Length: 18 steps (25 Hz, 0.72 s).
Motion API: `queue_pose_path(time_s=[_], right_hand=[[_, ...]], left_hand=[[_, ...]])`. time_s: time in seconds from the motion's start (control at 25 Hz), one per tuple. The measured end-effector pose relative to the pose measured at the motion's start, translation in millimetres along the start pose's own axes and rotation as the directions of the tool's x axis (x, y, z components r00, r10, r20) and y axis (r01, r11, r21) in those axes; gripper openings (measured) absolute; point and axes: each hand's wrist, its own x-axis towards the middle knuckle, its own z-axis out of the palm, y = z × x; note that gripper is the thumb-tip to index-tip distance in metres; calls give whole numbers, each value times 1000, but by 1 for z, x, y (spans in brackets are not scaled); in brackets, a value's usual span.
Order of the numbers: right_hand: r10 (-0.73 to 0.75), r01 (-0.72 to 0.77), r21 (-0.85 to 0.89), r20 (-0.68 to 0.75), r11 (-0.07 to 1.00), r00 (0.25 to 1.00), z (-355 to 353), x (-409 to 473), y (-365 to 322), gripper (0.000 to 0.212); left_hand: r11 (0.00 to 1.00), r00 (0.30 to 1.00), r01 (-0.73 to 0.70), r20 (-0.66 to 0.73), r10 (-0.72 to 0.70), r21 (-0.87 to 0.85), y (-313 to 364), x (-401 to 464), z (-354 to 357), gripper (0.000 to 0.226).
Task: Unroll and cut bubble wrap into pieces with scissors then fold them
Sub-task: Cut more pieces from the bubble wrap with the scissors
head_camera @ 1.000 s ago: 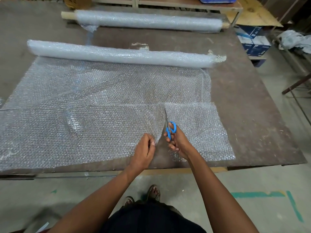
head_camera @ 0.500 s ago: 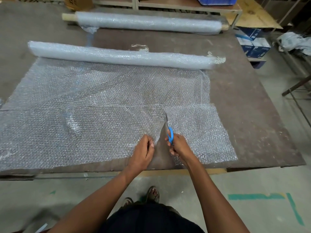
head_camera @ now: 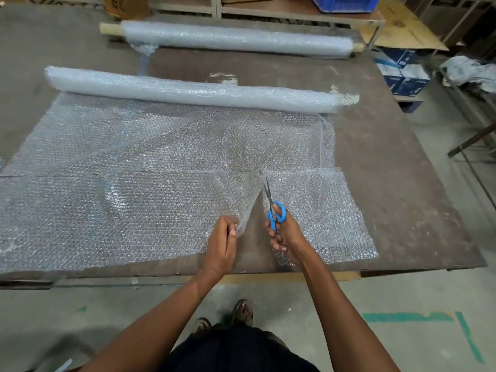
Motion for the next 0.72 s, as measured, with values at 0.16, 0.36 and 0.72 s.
queue_pose_path(time_s=[0.16,0.36,0.72], right_hand=[[32,-34,52,39,998,999,1,1,2,59],[24,-27,74,42,997,999,3,11,-6,60],[-38,39,-36,34,999,999,6,36,-23,63]], left_hand=[[998,996,62,-64,-63,-15,-2,0,0,29],[999,999,38,-26,-39,-9,4,0,-2,26],[999,999,18,48,-19,40,-1,2,0,19]])
